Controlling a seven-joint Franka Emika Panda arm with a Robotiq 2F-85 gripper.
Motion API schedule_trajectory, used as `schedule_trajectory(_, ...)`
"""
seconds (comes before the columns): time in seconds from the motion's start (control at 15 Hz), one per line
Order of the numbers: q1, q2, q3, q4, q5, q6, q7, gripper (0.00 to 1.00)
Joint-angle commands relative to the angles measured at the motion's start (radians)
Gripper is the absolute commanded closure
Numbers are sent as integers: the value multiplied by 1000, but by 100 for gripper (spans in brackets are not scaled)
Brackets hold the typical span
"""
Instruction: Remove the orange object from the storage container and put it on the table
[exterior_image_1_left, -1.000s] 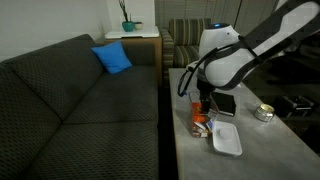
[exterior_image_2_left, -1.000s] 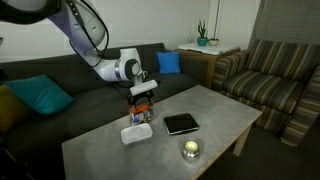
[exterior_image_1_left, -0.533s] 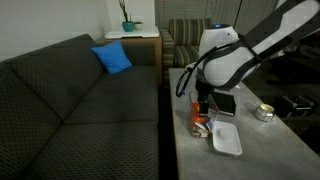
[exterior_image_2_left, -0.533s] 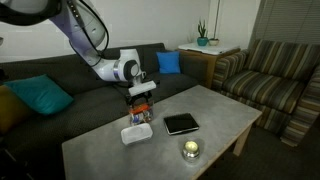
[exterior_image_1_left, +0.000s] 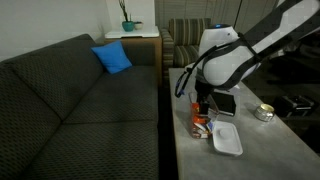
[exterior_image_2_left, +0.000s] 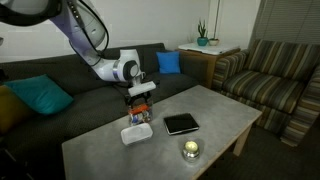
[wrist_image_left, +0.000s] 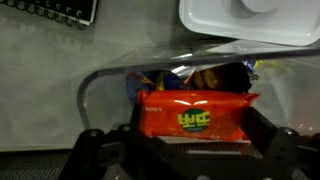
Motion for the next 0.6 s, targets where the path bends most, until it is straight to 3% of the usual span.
schedule_trajectory(0.0, -40, 0, 55, -23, 37, -2, -101, 0)
schedule_trajectory(0.53, -58, 0, 62, -36, 67, 3, -239, 0)
